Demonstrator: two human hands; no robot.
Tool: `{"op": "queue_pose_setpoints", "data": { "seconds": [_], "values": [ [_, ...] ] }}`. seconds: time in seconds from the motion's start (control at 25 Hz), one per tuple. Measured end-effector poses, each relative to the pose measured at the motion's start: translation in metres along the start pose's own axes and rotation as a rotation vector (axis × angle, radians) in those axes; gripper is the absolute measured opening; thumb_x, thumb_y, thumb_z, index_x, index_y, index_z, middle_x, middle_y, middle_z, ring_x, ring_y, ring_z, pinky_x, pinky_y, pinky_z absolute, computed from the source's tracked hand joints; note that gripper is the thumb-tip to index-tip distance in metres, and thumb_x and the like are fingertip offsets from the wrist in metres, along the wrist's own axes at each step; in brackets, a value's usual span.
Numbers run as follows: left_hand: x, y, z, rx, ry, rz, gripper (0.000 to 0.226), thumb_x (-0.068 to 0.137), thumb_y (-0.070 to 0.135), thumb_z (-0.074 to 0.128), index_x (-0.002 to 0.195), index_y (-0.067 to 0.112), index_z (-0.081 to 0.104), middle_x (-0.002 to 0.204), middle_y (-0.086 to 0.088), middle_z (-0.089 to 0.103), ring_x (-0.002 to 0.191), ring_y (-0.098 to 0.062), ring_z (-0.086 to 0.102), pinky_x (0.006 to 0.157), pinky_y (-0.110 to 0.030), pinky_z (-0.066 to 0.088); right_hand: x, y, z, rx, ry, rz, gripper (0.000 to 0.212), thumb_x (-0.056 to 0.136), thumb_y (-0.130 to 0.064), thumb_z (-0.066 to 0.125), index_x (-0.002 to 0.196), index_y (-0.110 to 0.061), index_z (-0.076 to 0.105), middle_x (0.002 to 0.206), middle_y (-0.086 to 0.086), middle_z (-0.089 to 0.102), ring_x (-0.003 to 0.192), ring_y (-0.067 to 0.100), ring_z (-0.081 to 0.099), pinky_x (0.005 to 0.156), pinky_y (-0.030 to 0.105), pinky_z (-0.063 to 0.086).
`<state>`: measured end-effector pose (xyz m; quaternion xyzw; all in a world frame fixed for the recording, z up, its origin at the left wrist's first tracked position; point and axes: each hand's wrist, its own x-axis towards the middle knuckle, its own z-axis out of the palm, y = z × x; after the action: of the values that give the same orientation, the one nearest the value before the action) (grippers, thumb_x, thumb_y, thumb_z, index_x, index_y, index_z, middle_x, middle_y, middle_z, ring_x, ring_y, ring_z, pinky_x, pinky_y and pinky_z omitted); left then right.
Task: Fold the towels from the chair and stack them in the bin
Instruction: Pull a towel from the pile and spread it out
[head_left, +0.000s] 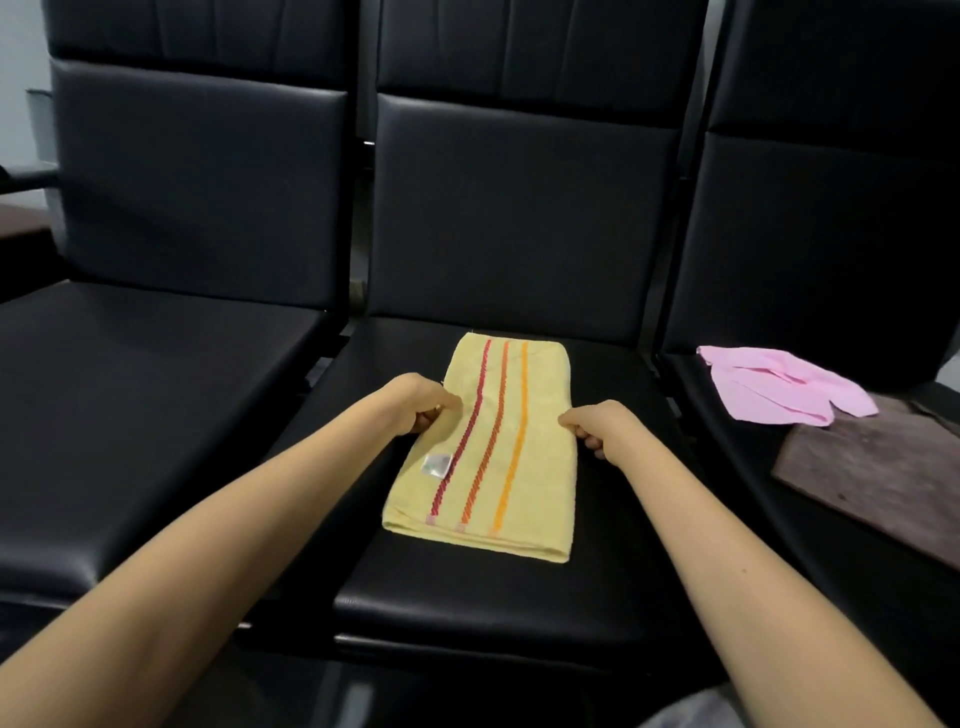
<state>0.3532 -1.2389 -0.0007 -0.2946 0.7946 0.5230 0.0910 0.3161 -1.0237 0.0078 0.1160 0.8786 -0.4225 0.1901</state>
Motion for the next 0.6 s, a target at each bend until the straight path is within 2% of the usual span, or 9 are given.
{"op": "queue_pose_setpoints", "data": {
  "seconds": [0.04,0.16,0.24,0.32,0.4,0.48,0.56,0.6],
  "values": [
    [-0.003,0.0,-0.002,-0.035,-0.007,-0.045,0.018,0.083,0.016,0.071,0.094,0.007,0.06,0.075,-0.005,0.05,0.057,-0.012,0.043,0.051,-0.021,0.038,-0.003,-0.002,-0.002,-0.011,-0.007,0.026,0.007,0.083,-0.014,0.058,0.082,-0.009,0.052,0.071,0.004,0.044,0.059,0.012,0.038,0.051,0.024,0.035],
    [-0.004,0.0,-0.013,-0.063,-0.017,-0.086,0.017,0.082,0.013,0.071,0.078,0.009,0.055,0.064,-0.002,0.039,0.051,-0.01,0.028,0.048,-0.019,0.027,-0.004,-0.006,-0.004,-0.039,-0.028,0.042,0.023,0.085,-0.015,0.058,0.065,-0.013,0.045,0.064,0.001,0.041,0.056,0.012,0.034,0.053,0.024,0.035],
    [-0.002,0.004,-0.02,-0.076,-0.051,-0.094,0.017,0.083,0.011,0.07,0.075,0.009,0.054,0.059,0.0,0.038,0.048,-0.009,0.024,0.045,-0.018,0.025,-0.001,-0.008,-0.005,-0.01,-0.038,0.057,0.025,0.087,-0.015,0.058,0.066,-0.013,0.046,0.062,0.0,0.041,0.054,0.01,0.033,0.053,0.023,0.035],
    [-0.003,0.01,-0.022,-0.145,-0.112,-0.122,0.008,0.084,0.007,0.066,0.083,0.009,0.059,0.058,0.001,0.041,0.044,-0.006,0.025,0.037,-0.014,0.023,0.0,-0.01,-0.007,0.137,-0.09,0.107,0.018,0.089,-0.013,0.057,0.072,-0.012,0.052,0.06,-0.001,0.046,0.049,0.008,0.034,0.05,0.021,0.033],
    [-0.002,0.017,-0.024,-0.213,-0.169,-0.151,0.007,0.087,0.007,0.063,0.093,0.005,0.061,0.067,-0.002,0.057,0.041,-0.004,0.041,0.035,-0.013,0.034,-0.001,-0.012,-0.007,0.325,-0.153,0.154,0.007,0.092,-0.011,0.054,0.086,-0.008,0.056,0.064,0.001,0.06,0.051,0.006,0.048,0.05,0.018,0.035],
    [0.0,0.022,-0.028,-0.264,-0.222,-0.143,0.022,0.089,0.007,0.059,0.11,0.0,0.056,0.088,-0.013,0.071,0.058,-0.015,0.067,0.047,-0.02,0.053,0.001,-0.015,-0.008,0.408,-0.17,0.149,0.005,0.093,-0.009,0.052,0.095,-0.004,0.054,0.079,0.008,0.069,0.058,0.009,0.062,0.057,0.019,0.045],
    [0.002,0.026,-0.033,-0.353,-0.268,-0.103,0.034,0.091,0.007,0.057,0.123,0.003,0.046,0.1,-0.022,0.07,0.081,-0.026,0.071,0.062,-0.031,0.06,0.006,-0.018,-0.011,0.483,-0.202,0.083,0.009,0.095,-0.008,0.048,0.102,-0.003,0.051,0.084,0.012,0.071,0.055,0.012,0.063,0.06,0.023,0.05],
    [0.002,0.029,-0.035,-0.418,-0.289,-0.072,0.037,0.092,0.01,0.057,0.125,0.007,0.043,0.103,-0.025,0.068,0.088,-0.03,0.07,0.067,-0.035,0.06,0.008,-0.022,-0.012,0.534,-0.218,0.028,0.012,0.096,-0.008,0.046,0.105,-0.003,0.051,0.079,0.013,0.071,0.057,0.014,0.062,0.06,0.024,0.051]
  ]
}}
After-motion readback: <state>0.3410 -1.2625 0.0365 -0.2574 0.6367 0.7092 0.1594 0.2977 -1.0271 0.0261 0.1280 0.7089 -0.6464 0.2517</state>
